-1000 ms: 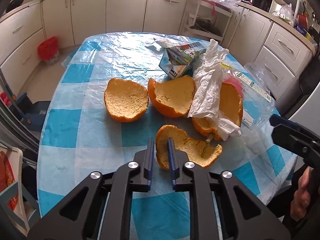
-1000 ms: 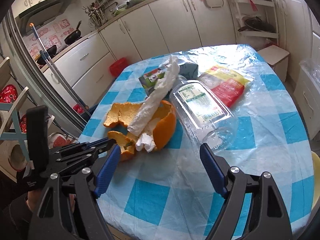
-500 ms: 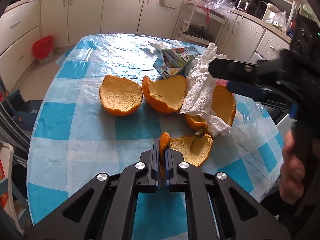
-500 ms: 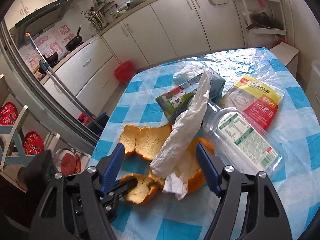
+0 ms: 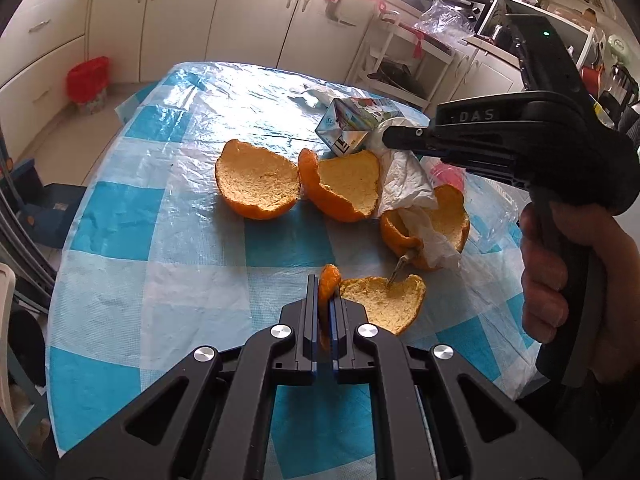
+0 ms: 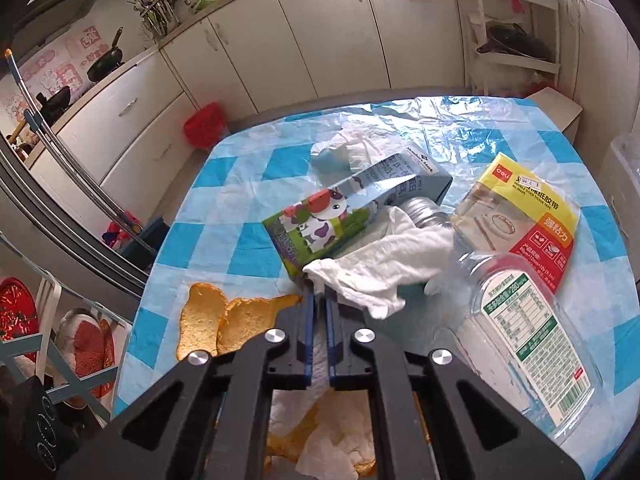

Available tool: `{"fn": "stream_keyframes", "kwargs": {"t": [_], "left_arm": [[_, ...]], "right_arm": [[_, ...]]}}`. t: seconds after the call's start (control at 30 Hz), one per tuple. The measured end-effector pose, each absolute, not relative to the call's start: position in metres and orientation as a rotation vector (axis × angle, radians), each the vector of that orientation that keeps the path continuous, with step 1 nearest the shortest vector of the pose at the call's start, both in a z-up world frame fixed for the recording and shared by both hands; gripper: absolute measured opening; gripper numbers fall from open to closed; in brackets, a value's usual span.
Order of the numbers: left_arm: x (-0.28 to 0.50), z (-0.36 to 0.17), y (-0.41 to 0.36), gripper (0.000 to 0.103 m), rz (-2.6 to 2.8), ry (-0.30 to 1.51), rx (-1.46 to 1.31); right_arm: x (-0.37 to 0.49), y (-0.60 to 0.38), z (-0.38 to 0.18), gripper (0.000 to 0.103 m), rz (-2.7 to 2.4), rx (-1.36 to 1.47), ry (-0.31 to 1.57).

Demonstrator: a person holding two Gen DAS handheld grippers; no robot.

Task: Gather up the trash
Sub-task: 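Carry the peel and tissue to the yellow bin and release both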

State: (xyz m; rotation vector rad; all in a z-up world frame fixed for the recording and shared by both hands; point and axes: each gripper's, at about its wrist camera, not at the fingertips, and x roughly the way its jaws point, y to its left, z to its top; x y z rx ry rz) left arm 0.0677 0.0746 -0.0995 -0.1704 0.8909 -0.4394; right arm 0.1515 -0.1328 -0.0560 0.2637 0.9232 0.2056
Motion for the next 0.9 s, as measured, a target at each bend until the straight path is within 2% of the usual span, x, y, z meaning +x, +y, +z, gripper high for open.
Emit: {"fn": "stream_keyframes", "kwargs": {"t": [0.3,0.5,0.9], "left_arm": [[0.065,-0.082,0.077,0.004,-0.396,0.853,-0.176],[0.051,-0.055,0.078,0.004,-0.358,0.797,-0.173],[0.02,-0.017,0.072,0.004,-0.356,0.738,-0.17]], "right_arm": [[0.098,-0.16,-0.011,0.005,0.374,0.391,0.724],[0.056,-0.188,0.007,0.005,0.406,0.406,0.666],[0.008,-0.246,-0.006,0.005,0.279,0.47,0.65]]}}
